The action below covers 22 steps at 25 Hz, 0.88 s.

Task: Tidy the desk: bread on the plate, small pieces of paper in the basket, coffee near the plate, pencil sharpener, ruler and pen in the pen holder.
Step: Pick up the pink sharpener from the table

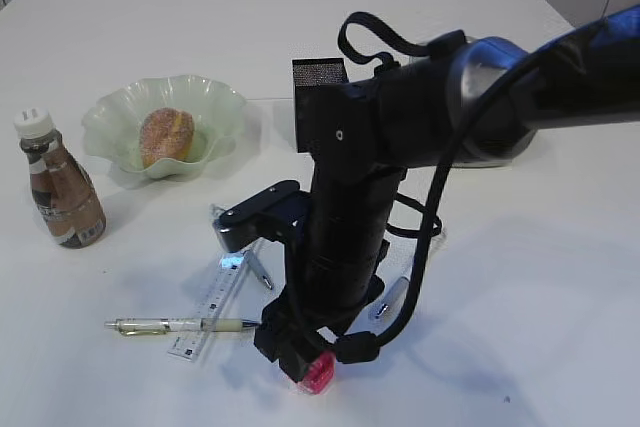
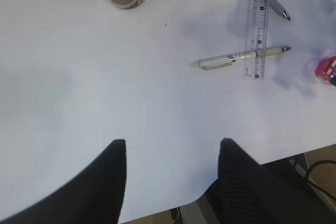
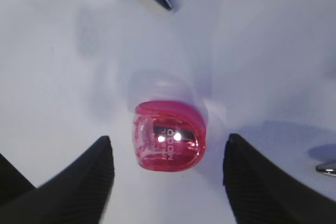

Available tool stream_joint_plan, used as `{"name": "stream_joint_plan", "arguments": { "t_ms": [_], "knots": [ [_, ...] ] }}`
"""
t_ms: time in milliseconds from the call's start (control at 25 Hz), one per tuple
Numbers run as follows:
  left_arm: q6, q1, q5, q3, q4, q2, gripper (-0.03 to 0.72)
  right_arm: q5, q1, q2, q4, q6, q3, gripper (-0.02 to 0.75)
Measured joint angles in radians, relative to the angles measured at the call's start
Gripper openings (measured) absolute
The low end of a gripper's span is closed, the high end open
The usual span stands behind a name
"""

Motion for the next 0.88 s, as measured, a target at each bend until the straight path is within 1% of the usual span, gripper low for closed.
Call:
{"name": "stream_joint_plan", "arguments": {
  "t_ms": [40, 320, 880],
  "knots": [
    [0.000, 0.000, 0.000, 0.000, 0.000, 0.000, 0.394, 0.002, 0.000, 0.007, 0.002, 0.003, 0.000, 0.533],
    [0.000, 0.000, 0.000, 0.000, 0.000, 0.000, 0.394, 0.008, 0.009, 0.026, 0.026, 0.004, 0.000, 0.523],
    [0.000, 0.000, 0.000, 0.000, 0.000, 0.000, 0.394, -0.007, 0.018, 0.057, 0.016, 0.005, 0.000, 0.522]
  ]
}}
